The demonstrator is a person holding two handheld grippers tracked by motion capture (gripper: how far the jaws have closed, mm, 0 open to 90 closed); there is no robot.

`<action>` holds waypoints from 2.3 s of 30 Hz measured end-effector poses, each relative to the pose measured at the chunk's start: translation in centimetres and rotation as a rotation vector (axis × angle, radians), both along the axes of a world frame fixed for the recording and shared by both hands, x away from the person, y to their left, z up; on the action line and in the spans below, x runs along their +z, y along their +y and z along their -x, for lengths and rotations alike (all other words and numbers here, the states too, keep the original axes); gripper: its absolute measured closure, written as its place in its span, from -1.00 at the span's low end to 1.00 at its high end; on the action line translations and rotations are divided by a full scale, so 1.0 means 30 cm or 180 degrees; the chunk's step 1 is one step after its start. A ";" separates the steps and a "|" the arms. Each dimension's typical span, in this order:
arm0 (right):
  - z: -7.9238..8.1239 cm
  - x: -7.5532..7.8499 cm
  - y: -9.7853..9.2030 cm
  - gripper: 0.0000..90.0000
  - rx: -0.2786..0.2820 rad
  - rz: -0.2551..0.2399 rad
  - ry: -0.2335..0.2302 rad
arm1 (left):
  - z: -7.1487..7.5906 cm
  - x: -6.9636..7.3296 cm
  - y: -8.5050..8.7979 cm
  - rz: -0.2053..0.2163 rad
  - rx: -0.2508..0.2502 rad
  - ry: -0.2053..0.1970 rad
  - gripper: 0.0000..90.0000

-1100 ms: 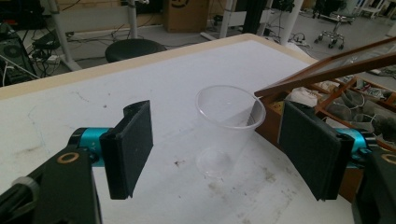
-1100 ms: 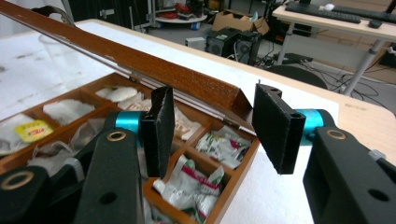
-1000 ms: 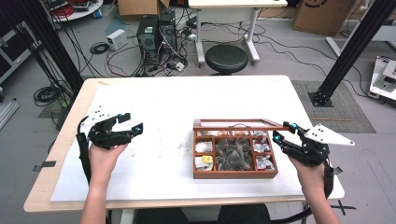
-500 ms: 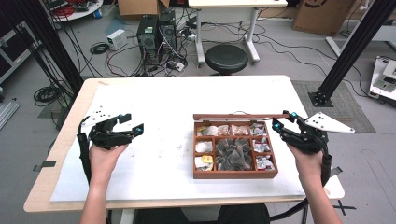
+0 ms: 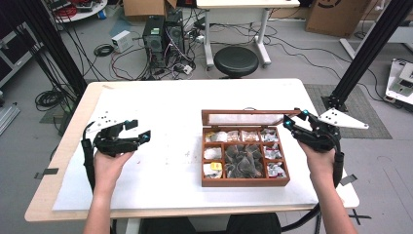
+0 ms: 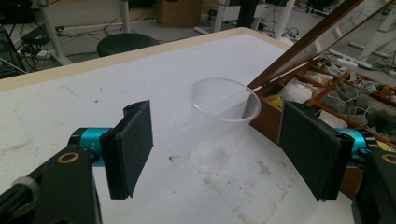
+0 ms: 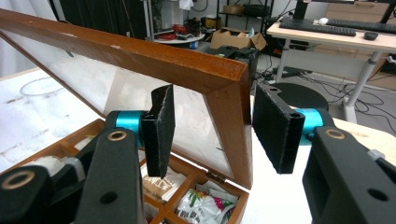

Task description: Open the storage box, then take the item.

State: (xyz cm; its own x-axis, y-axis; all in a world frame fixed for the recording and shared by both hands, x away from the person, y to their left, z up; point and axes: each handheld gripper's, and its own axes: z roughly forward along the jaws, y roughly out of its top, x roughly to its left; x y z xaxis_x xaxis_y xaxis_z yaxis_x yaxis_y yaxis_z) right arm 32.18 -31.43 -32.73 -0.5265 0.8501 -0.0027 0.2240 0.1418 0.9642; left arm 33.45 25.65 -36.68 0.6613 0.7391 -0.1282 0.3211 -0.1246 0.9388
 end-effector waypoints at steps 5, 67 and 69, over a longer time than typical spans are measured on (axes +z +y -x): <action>-0.008 0.003 0.004 0.11 -0.0008 0.0002 -0.0020 | 0.007 0.001 0.006 0.0025 0.0003 -0.0013 -0.41; -0.021 0.003 0.002 0.11 0.0023 -0.0036 -0.0049 | 0.057 0.008 -0.450 -0.0096 -0.1289 0.0176 -0.33; -0.021 0.003 0.002 0.11 0.0017 -0.0033 -0.0046 | 0.059 -0.001 -0.499 -0.0066 -0.1410 0.0214 -0.33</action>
